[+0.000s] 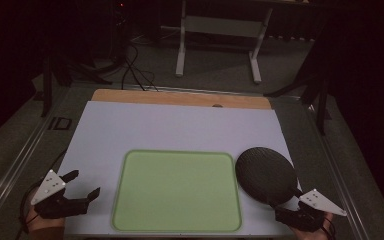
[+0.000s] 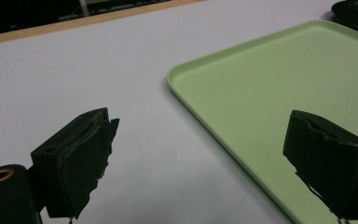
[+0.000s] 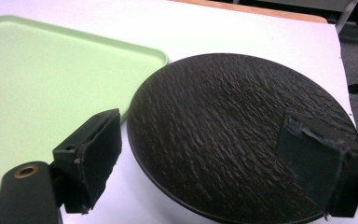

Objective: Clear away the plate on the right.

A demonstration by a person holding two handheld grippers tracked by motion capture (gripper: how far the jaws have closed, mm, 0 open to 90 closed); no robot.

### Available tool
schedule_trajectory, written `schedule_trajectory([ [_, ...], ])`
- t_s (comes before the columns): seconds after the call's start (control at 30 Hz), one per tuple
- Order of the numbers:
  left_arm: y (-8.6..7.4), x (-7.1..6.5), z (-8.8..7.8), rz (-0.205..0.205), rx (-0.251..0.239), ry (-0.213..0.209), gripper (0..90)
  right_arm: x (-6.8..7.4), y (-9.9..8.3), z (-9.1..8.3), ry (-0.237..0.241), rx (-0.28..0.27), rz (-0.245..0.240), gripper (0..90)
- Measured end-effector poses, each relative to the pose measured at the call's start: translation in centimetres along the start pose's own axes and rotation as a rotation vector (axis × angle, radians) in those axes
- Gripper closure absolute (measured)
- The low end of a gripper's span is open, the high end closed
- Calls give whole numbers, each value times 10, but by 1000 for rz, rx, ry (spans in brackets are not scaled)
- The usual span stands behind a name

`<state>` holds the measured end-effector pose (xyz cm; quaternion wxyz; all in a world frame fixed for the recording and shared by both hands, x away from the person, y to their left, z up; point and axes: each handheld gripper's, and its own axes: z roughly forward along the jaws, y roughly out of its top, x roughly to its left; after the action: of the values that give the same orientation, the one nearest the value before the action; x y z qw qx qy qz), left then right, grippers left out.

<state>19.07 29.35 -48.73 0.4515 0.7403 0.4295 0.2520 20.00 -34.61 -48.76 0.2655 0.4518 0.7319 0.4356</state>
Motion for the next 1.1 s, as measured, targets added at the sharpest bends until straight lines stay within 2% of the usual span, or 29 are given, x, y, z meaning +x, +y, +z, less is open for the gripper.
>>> schedule_trajectory([
  [0.8, -1, 2, 0, -13, 7, 0, 92, -2, 1, 2, -36, 22, -26, 143],
  [1.03, -1, 2, 1, -17, 10, 4, 97, 2, 1, 4, -44, 40, -61, 170],
  [1.1, -1, 2, 1, -19, 10, 5, 98, 3, 2, 6, -60, 51, -75, 170],
])
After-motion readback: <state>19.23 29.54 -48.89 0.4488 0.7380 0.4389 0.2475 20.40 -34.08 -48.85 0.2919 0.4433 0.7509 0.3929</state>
